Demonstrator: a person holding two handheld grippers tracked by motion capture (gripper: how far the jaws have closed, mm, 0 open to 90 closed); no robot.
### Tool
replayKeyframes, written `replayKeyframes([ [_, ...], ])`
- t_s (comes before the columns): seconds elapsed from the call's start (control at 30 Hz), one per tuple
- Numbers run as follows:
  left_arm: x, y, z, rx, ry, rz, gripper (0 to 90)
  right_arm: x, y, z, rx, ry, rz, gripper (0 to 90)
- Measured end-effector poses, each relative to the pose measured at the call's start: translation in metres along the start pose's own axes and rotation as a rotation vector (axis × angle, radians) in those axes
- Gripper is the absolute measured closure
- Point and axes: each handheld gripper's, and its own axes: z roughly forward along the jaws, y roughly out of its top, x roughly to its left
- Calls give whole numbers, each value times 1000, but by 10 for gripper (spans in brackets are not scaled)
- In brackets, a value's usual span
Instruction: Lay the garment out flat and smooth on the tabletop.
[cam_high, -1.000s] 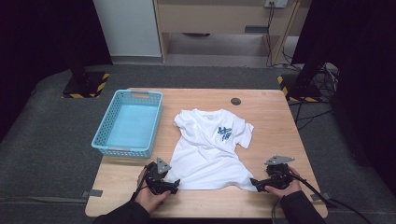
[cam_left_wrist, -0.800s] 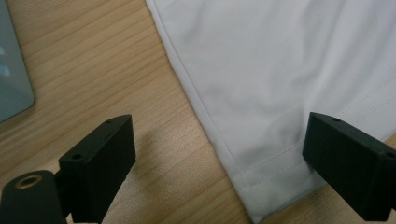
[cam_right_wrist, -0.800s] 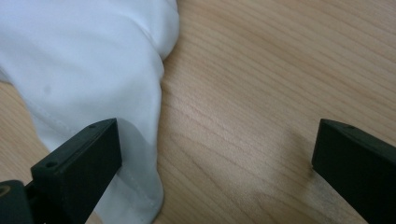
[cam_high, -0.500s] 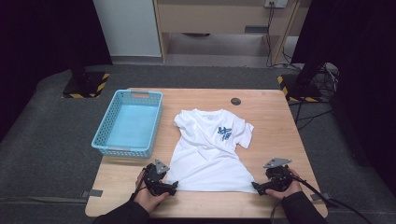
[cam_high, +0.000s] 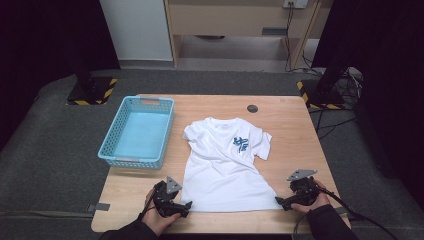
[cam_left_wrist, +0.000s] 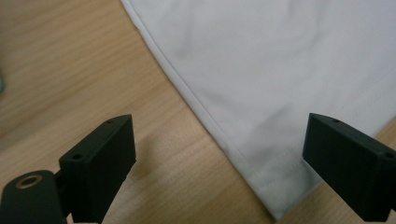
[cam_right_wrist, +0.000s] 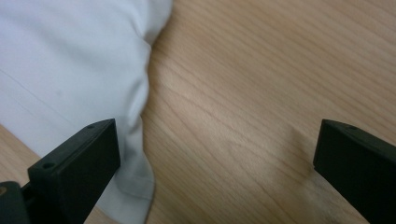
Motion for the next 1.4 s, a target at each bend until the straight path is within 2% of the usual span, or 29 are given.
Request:
replayKeyframes([
  [0.07, 5, 2, -2, -33, 14, -14, 91, 1, 4, -2, -43, 27, 25, 10],
  [0.13, 11, 5, 0, -41, 27, -19, 91, 3, 10, -3, -85, 48, 58, 18],
  [0.2, 15, 6, 4, -25, 38, -18, 92, 5, 15, 0, -105, 52, 76, 19],
  [0.33, 20, 8, 14, 15, 59, -8, 95, 9, 22, 8, -100, 19, 84, 23],
  [0.4, 20, 8, 16, 33, 67, 5, 94, 10, 25, 13, -87, 1, 72, 26],
  [0.57, 17, 6, 13, 29, 91, 24, 95, 11, 25, 19, -50, -16, 44, 26],
  [0.7, 15, -1, 5, 43, 112, 12, 96, 14, 22, 18, -43, -13, 22, 24],
  [0.87, 12, -5, 0, 52, 119, 20, 99, 22, 16, 13, -35, -8, -36, 18],
  [0.97, 11, -4, 0, 60, 114, 28, 108, 25, 13, 10, -21, 6, -48, 16],
  [1.03, 11, -2, 0, 55, 100, 28, 121, 24, 14, 9, -24, 15, -39, 16],
  [1.1, 11, 1, 2, 34, 81, 32, 122, 21, 16, 7, -53, 25, -14, 16],
  [1.2, 10, 9, 5, -25, 65, 33, 122, 14, 21, 1, -135, 16, 42, 19],
  [1.3, 11, 18, 13, -63, 70, 30, 122, 5, 29, 0, -209, -36, 84, 22],
  [1.4, 12, 23, 20, -59, 89, 42, 122, -3, 39, 3, -264, -99, 109, 25],
])
